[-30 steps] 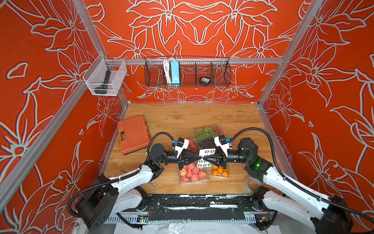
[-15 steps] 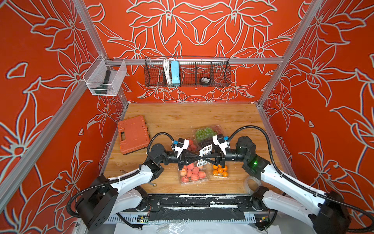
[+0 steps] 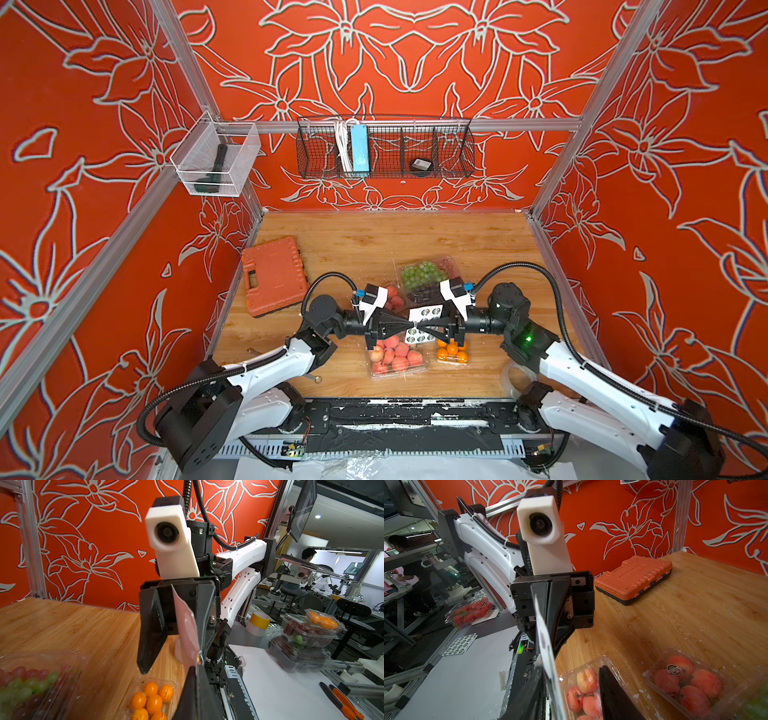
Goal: Label fruit boxes
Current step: Adjust the label sticker.
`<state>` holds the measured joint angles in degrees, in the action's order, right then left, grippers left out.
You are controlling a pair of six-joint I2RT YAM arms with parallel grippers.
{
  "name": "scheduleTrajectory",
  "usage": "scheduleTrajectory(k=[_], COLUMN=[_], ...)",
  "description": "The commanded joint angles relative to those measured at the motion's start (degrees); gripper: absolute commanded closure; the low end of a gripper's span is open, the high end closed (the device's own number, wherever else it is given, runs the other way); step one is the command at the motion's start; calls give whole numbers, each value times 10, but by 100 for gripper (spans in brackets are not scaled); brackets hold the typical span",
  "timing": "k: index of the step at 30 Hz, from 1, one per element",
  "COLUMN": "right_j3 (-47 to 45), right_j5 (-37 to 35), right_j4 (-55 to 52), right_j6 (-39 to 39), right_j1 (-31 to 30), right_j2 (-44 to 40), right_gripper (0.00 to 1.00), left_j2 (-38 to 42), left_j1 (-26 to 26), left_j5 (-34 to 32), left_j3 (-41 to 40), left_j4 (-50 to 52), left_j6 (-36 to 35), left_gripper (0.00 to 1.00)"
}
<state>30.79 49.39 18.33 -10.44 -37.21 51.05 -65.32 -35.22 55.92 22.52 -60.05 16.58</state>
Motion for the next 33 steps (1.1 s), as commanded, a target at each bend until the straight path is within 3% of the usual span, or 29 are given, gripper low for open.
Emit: scheduleTrajectory(k=[1,5,15,18,20,22,25,28,33], right_j3=[-10,-13,-5,-3,-3,-6,-9,-1,5], right_j5=[28,66,92,64,17,-39,-86,-119,-157], right_j4=[17,35,32,20,1,-14,-18,-19,-8], right_j6=[10,2,1,5,9,10,0,-8,-17], right_j1=[9,11,11,11,11,11,11,10,10], right_j2=[-27,-35,-22,-29,-42,-56,-61,-48,-37], right_gripper=[55,61,100,100,100,100,100,100,100], left_j2=[11,15,19,15,30,63,125,150,122], left_j1=[0,0,0,0,0,0,-9,-51,-115], left_j5=[19,22,31,14,-29,-136,-275,-332,-420], left_j3=[6,9,4,9,7,3,-22,-26,-12], left_j4=[-20,-16,-35,-21,8,60,86,117,128], left_j6=[3,2,15,13,-1,-21,-50,-100,-147], left_gripper=[100,100,100,99,72,48,38,46,56])
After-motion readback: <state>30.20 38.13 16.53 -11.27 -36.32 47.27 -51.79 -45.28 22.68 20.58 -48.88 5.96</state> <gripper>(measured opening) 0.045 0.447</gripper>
